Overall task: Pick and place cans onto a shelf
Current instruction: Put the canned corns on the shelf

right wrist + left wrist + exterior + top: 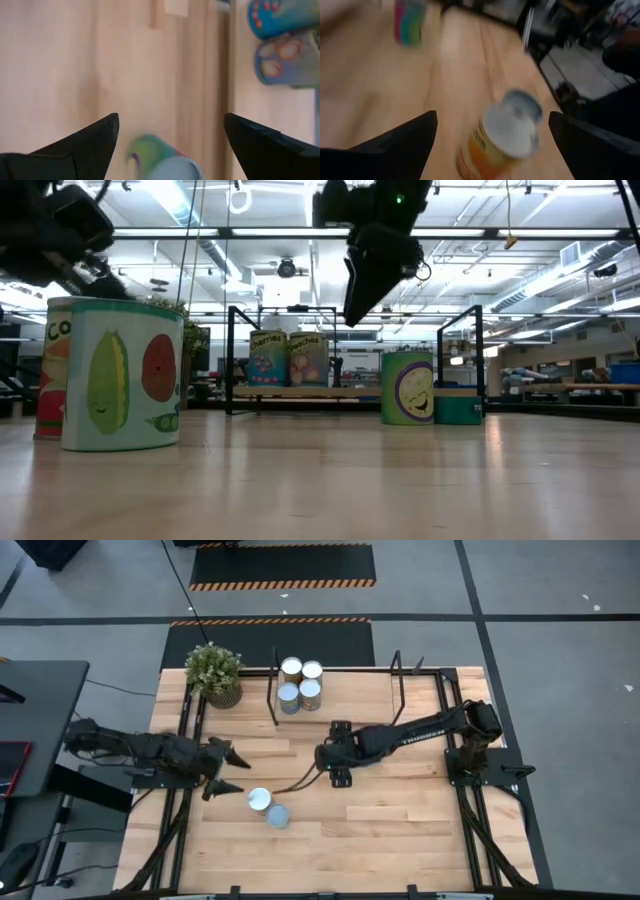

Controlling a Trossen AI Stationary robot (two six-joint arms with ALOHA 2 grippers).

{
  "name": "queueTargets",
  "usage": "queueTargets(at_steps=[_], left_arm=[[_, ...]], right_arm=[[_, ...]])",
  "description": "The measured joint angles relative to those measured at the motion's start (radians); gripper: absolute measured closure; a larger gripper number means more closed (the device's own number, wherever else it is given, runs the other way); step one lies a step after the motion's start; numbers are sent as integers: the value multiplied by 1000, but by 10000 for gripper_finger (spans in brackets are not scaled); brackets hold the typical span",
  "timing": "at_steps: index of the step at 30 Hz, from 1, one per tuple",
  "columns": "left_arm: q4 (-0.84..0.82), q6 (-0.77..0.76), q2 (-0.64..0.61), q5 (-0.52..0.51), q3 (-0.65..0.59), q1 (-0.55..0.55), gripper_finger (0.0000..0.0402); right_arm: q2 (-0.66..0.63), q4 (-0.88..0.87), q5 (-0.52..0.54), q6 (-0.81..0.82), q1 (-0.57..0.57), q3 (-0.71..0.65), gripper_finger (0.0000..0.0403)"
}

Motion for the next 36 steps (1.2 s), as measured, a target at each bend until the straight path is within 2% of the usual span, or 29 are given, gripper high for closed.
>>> queueTargets(at_steps=[6, 9, 12, 18, 24, 31, 36], left_arm=[[-180, -127, 196, -8, 101, -111, 13], [-258, -161, 282, -65, 163, -154, 13], [-251, -194, 373, -111, 182, -200, 13], [-234, -316, 574, -140, 182, -280, 13], [23, -345, 744, -168, 182, -343, 13], [192, -339, 910, -349, 183, -334, 13], [368, -252, 1019, -414, 183, -302, 13]], right_arm=[[0, 37, -1, 63, 61, 0, 35], [0, 38, 1, 92, 75, 0, 35], [0, 38, 4, 122, 83, 0, 35], [0, 38, 7, 147, 102, 0, 35], [0, 34, 25, 138, 104, 0, 35], [0, 33, 26, 135, 100, 0, 35], [0, 33, 26, 119, 99, 0, 35]])
